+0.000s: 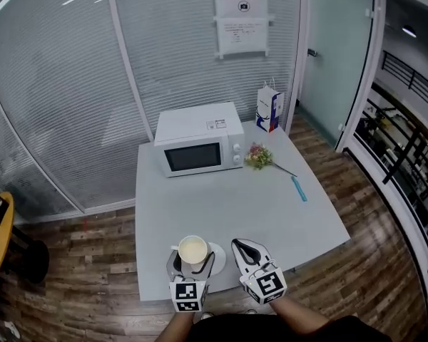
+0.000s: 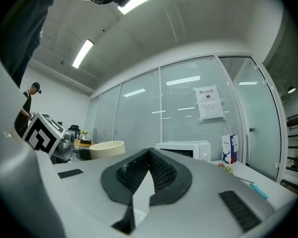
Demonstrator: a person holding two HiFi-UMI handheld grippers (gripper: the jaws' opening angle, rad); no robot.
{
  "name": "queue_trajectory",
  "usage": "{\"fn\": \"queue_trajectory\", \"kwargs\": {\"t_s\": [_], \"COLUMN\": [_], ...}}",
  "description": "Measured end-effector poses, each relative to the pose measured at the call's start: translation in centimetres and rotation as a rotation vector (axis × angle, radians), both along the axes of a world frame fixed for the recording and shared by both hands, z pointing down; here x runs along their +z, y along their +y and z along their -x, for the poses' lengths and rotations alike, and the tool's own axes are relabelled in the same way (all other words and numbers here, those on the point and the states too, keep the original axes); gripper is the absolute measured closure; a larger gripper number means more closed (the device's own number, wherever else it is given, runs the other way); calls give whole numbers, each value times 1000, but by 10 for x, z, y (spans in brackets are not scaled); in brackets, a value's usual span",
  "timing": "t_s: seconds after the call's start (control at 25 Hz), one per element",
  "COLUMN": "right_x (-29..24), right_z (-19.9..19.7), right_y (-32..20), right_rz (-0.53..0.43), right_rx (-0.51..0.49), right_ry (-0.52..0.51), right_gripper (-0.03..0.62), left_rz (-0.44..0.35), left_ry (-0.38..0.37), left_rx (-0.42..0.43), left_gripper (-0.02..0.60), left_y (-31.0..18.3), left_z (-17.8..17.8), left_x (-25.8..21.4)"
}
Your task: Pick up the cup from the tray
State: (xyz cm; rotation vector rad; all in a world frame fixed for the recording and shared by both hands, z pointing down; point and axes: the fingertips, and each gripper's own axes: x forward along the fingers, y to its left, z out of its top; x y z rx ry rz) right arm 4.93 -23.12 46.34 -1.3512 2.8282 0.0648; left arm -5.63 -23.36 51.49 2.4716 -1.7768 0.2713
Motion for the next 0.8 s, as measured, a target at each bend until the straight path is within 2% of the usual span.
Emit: {"fn": "queue_trajectory", "kwargs": {"t_s": [0.4, 0.8], "right_x": [-16, -11], "right_z": [8, 8], "right_y": [-3, -1], "right_rz": [-38, -27], "right_rx": [1, 17], "right_ry": [31, 65], "right_gripper": [591, 591], "left_rz": [-36, -28], "left_ry": [5, 8], "left_rx": [10, 16], "left_gripper": [167, 167], "left_y": [-2, 2], "left_z": [-2, 0], "left_x": [-15, -13]}}
